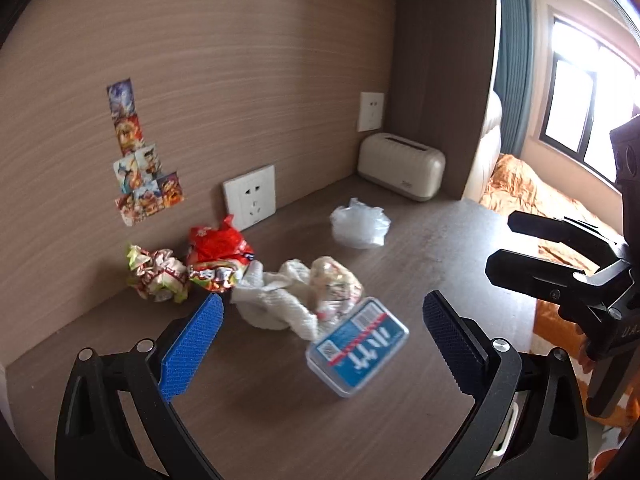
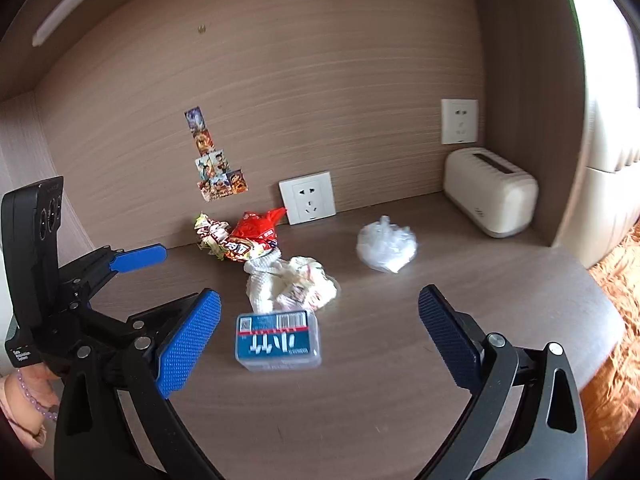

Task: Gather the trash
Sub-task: 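Move both open tools back over the desk toward the snack wrappers, then grasp the crumpled green-white wrapper with the left tool while the right tool grasps the red snack bag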

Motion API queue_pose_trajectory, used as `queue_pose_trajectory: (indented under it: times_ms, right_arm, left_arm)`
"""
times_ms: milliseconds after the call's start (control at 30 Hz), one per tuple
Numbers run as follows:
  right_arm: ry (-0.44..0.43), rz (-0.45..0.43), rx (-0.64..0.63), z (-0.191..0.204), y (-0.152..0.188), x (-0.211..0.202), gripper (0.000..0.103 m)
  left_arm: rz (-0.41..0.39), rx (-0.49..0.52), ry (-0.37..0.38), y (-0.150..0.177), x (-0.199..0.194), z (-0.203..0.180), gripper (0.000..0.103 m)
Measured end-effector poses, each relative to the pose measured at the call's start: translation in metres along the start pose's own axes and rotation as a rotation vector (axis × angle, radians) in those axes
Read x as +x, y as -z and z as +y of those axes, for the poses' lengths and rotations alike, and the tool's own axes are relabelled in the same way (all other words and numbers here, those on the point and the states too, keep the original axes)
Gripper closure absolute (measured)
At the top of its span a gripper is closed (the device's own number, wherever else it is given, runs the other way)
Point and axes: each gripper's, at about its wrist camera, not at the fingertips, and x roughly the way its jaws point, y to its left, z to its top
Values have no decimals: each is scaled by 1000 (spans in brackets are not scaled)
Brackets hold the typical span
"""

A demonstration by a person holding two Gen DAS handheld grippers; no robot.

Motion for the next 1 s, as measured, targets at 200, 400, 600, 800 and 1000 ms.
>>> queue_pose_trajectory:
  times_ms: [200,400,600,800,1000]
  right_arm:
    - [-6,58,-14,8,-4,46,4]
    - [-22,95,-13,11,-3,80,4]
    - [-56,115,-35,23,-12,114,4]
    - [-103,105,-84,40,-30,150,4]
    - [-141,116,-115,52,-47,181,4]
  left_arm:
    - [27,-37,-53,0,26,39,5]
    - [28,-41,-120,-7,46,69,5]
    - [40,-88,-182,-7,63,102,5]
    - [46,-103,-201,-9,75,125,5]
    - [45,-123,-214,-13,87,143,5]
